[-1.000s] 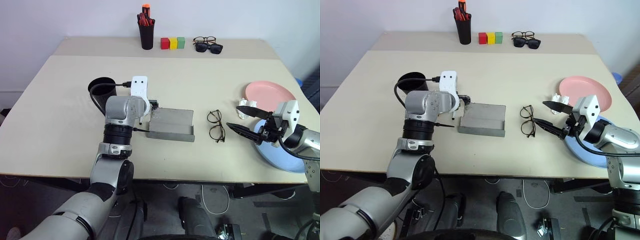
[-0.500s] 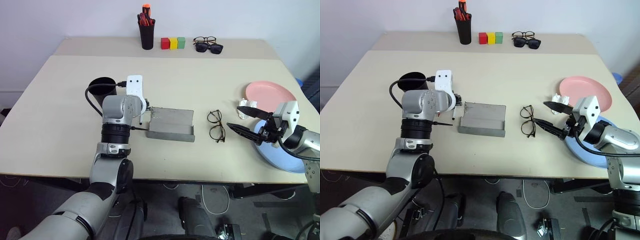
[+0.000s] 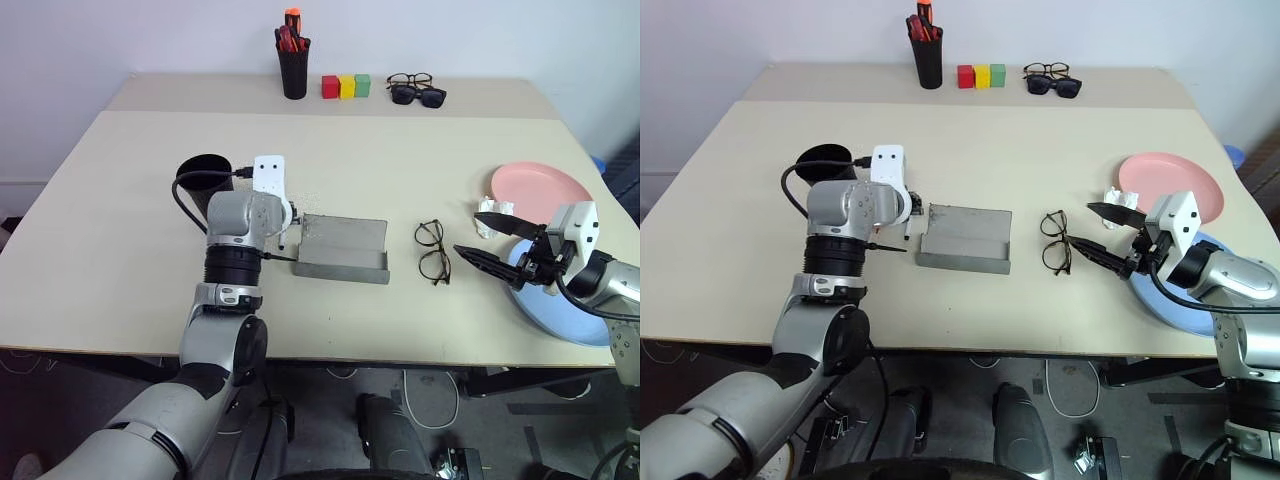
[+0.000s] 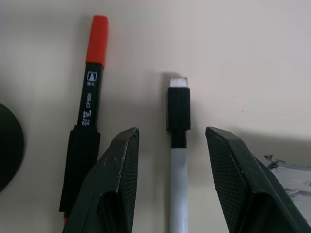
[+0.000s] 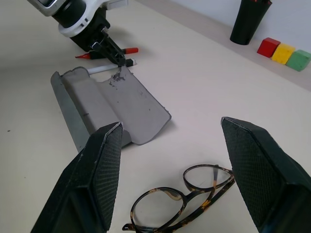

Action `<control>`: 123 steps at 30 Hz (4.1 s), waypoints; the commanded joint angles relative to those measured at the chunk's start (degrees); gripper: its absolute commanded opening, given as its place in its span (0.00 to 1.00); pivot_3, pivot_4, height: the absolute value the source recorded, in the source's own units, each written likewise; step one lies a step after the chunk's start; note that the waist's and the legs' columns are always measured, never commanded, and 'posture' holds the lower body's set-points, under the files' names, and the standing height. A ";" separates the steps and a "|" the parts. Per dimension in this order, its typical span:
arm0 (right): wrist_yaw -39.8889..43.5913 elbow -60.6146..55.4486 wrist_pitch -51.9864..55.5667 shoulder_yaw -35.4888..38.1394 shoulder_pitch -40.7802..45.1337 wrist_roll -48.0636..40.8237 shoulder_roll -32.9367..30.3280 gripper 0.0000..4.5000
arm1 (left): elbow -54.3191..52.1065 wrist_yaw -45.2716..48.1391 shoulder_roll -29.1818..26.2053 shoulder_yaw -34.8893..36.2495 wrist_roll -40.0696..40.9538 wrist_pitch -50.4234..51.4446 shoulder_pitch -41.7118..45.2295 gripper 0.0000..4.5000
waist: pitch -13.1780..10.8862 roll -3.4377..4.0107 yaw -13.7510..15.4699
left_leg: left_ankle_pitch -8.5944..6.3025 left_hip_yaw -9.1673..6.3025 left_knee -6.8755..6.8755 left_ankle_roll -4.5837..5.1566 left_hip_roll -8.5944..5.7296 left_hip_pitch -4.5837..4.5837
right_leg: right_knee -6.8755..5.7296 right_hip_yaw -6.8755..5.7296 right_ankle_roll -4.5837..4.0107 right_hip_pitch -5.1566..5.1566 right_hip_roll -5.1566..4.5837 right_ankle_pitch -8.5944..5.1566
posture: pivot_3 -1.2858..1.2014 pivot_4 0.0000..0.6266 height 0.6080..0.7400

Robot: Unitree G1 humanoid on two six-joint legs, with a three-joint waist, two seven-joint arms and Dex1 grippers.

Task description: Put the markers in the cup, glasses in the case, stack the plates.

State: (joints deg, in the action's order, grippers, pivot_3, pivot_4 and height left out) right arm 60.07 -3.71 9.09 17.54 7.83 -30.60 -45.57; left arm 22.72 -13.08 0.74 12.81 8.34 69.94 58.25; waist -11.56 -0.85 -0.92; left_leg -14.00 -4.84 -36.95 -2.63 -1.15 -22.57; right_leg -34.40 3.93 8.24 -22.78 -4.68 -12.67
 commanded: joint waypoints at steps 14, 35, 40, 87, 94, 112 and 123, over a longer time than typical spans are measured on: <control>-0.66 -2.54 -0.93 3.08 -1.44 -0.94 0.32 0.73 | 0.65 0.85 -0.11 -1.27 -1.48 0.53 0.67 0.49 | 0.00 0.00 -0.04 | 0.00 0.01 0.00 0.00 0.00 0.00 | 0.00 0.00 0.01 0.00 0.00 0.00 | 0.52 0.24 1.00; -1.24 -2.49 -0.45 3.95 -1.59 -1.87 0.36 0.73 | -15.74 9.27 -1.38 -11.31 -0.90 -1.08 -5.37 0.01 | 0.01 0.02 0.05 | 0.00 0.00 0.00 -0.01 0.00 0.01 | -0.01 0.00 0.01 0.01 -0.01 0.01 | 0.52 0.24 1.00; -1.92 -1.77 -0.01 3.82 0.01 -3.08 1.27 0.73 | -29.14 15.68 -6.02 -18.53 -2.17 -9.79 -8.35 0.01 | 0.02 0.03 -0.13 | 0.04 0.00 -0.01 -0.07 0.00 0.00 | -0.01 0.01 -0.02 0.01 -0.01 0.01 | 0.52 0.24 1.00; 8.00 5.13 -0.87 -3.17 15.43 -5.71 8.68 0.73 | -6.30 -12.13 -7.71 -7.77 -20.46 -76.97 -19.40 0.01 | 0.05 0.04 0.14 | 0.05 0.01 -0.05 -0.06 -0.03 0.00 | 0.01 0.04 0.05 0.03 -0.03 0.13 | 0.52 0.24 1.00; 8.25 6.00 -1.15 -2.56 15.63 -5.65 8.32 0.73 | -9.97 -10.06 -8.32 -7.86 -21.22 -76.39 -24.01 0.35 | 0.05 0.05 0.14 | 0.05 0.01 -0.04 -0.06 -0.03 0.01 | 0.00 0.04 0.05 0.02 -0.03 0.13 | 0.52 0.24 1.00; 7.38 7.52 -2.02 -1.01 14.14 -4.76 7.47 0.73 | -32.32 11.00 -4.03 -14.55 -10.94 -26.54 -22.18 0.56 | 0.05 0.05 -0.29 | 0.05 0.01 -0.06 -0.05 -0.02 0.02 | -0.06 0.04 0.05 0.03 -0.01 0.12 | 0.52 0.24 1.00; 5.61 5.60 -2.35 0.46 10.88 -4.68 7.26 0.73 | -13.07 1.00 1.74 -3.38 -10.14 -11.26 -8.95 0.56 | 0.04 0.03 -0.04 | 0.05 -0.02 -0.02 -0.05 -0.02 0.02 | -0.07 0.03 0.11 0.00 0.00 0.09 | 0.52 0.24 1.00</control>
State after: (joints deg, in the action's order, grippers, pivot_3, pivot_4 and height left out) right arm 65.98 4.25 7.59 16.29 18.50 -34.95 -37.40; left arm 9.25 -10.59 1.99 7.88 -2.48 58.07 46.58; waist -11.52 -0.82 -0.96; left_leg -13.95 -4.86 -36.98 -2.69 -1.18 -22.55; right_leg -34.46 3.96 8.35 -22.78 -4.69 -12.58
